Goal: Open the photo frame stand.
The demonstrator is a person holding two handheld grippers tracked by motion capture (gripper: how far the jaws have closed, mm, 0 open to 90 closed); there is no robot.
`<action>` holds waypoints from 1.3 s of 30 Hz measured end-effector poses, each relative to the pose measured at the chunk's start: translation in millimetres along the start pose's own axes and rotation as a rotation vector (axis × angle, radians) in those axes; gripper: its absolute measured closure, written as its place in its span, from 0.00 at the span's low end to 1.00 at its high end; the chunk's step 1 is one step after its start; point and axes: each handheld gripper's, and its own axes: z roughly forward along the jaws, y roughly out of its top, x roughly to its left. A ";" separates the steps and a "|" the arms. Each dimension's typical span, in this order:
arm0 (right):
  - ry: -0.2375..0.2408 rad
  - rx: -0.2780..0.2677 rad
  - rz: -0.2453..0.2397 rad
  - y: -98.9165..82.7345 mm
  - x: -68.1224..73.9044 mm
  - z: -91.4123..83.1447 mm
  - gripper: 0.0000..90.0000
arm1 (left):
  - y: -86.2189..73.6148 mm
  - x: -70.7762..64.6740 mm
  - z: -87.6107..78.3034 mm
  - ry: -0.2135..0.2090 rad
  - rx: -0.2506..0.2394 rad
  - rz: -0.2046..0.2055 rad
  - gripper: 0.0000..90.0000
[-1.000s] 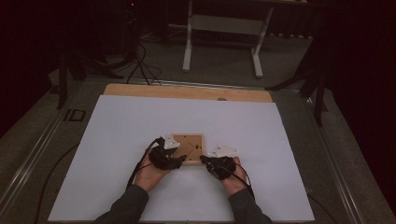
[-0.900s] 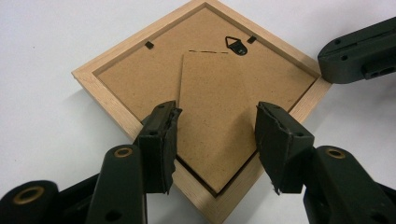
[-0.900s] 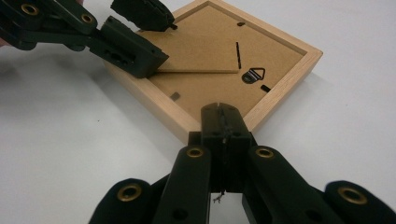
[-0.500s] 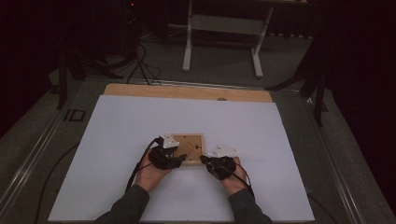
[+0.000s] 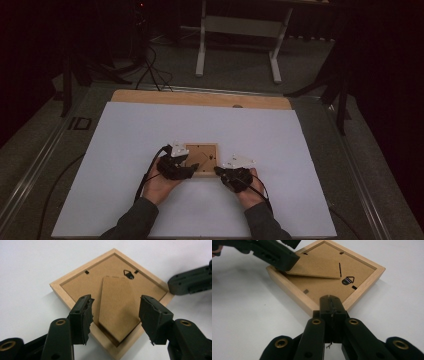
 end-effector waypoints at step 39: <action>0.003 -0.005 -0.004 -0.7 -0.5 -0.2 1.00 | 2.3 7.7 -5.1 -0.105 0.079 -0.172 0.55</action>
